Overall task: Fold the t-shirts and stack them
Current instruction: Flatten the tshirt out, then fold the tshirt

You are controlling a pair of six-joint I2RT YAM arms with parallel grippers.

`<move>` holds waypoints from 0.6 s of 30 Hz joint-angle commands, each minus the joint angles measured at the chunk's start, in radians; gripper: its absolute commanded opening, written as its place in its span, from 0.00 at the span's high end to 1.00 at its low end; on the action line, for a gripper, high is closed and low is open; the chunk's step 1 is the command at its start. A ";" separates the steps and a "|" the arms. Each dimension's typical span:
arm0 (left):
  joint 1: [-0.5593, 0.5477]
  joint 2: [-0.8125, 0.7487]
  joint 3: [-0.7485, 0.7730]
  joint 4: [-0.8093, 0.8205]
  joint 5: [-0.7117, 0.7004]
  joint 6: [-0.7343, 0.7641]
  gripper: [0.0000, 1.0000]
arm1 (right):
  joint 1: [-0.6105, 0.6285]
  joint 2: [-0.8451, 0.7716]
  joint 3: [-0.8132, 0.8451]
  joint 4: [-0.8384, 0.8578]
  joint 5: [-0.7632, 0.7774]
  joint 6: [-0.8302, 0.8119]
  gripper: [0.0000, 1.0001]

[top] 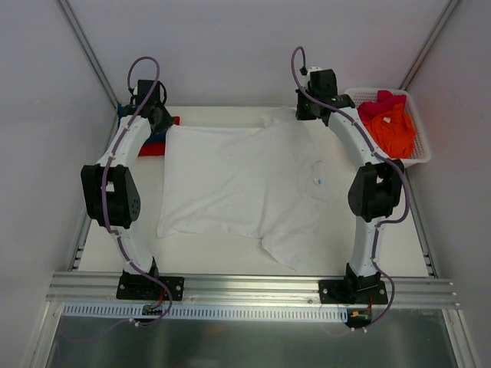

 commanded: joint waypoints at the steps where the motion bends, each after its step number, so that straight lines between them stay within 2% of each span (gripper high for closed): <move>1: 0.001 -0.110 -0.048 -0.011 -0.037 0.023 1.00 | 0.014 -0.154 -0.075 0.023 0.019 -0.004 1.00; 12: -0.004 -0.264 -0.228 -0.011 -0.062 0.012 1.00 | 0.090 -0.392 -0.356 0.072 0.024 0.024 1.00; 18: -0.008 -0.368 -0.347 -0.009 -0.071 -0.006 1.00 | 0.158 -0.542 -0.535 0.101 0.099 0.041 1.00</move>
